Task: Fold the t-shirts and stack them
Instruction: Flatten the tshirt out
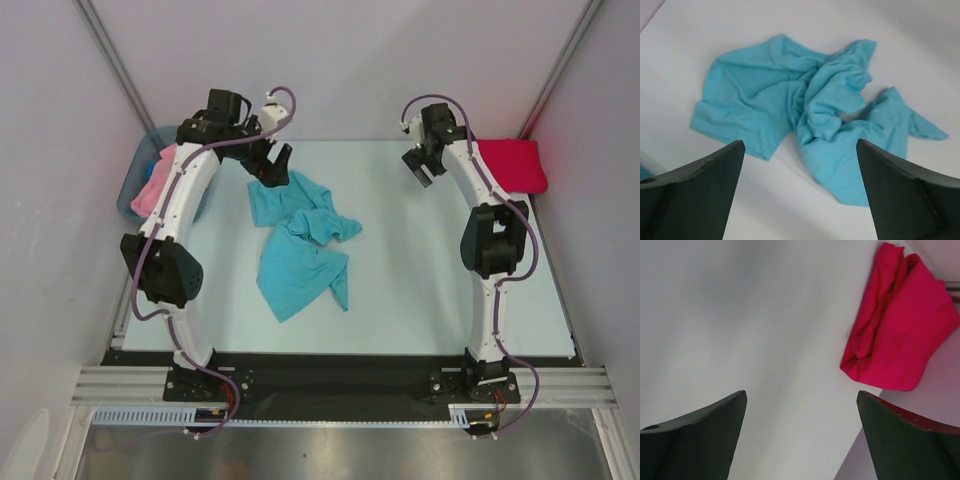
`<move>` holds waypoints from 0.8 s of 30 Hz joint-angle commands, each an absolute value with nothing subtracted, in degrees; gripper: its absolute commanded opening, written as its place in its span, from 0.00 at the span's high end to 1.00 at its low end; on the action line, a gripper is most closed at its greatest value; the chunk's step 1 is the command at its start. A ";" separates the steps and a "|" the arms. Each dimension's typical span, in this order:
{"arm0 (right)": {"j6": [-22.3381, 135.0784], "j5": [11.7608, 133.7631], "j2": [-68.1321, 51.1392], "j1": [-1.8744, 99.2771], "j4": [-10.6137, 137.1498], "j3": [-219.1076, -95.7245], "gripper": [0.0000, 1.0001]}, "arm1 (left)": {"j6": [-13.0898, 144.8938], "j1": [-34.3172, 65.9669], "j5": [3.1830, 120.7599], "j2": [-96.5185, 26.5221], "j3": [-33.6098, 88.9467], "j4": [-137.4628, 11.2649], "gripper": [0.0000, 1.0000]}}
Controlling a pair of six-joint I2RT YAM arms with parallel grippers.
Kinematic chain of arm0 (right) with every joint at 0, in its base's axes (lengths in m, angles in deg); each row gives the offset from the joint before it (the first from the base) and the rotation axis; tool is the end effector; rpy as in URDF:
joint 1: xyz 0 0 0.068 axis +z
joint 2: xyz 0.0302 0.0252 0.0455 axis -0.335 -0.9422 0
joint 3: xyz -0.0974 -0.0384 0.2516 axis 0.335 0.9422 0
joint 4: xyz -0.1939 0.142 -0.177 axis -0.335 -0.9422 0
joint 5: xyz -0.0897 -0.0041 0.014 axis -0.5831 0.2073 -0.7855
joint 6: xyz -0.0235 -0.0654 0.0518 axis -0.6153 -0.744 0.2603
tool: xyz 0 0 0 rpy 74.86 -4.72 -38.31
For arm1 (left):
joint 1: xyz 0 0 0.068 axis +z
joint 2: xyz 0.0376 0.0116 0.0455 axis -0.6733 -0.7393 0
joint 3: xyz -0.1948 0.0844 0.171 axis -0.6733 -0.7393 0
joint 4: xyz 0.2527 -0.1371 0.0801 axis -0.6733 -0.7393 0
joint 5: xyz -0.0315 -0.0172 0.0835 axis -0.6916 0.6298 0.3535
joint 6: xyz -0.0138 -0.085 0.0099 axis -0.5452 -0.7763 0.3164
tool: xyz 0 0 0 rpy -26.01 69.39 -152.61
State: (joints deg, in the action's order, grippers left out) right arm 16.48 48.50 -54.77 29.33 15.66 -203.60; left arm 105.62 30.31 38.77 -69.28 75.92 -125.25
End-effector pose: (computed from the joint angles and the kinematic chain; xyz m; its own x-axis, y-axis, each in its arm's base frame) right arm 0.5514 0.0726 0.2365 -0.6683 -0.6455 -0.3697 -0.4300 0.7408 -0.5161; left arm 0.4491 -0.1365 0.3680 -0.4134 0.4993 -0.7615 0.7998 0.5989 -0.0415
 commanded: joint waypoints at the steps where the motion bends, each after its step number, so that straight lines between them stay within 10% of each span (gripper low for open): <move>1: 17.03 53.30 -53.54 31.44 11.33 -204.56 0.00 | 107.80 31.60 49.55 -66.99 67.86 -120.67 0.00; 8: 20.82 74.94 -53.10 34.34 1.48 -206.32 0.21 | 105.96 32.74 59.69 -70.77 62.55 -117.59 0.00; 24: 11.23 77.34 -53.36 43.22 1.89 -201.57 0.05 | 103.41 34.15 70.05 -78.93 66.23 -112.31 0.00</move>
State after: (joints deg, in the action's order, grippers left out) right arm 11.34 79.32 -54.61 43.52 -1.94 -199.51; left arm 105.32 34.20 65.15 -75.90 62.37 -114.68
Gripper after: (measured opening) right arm 0.957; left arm 0.996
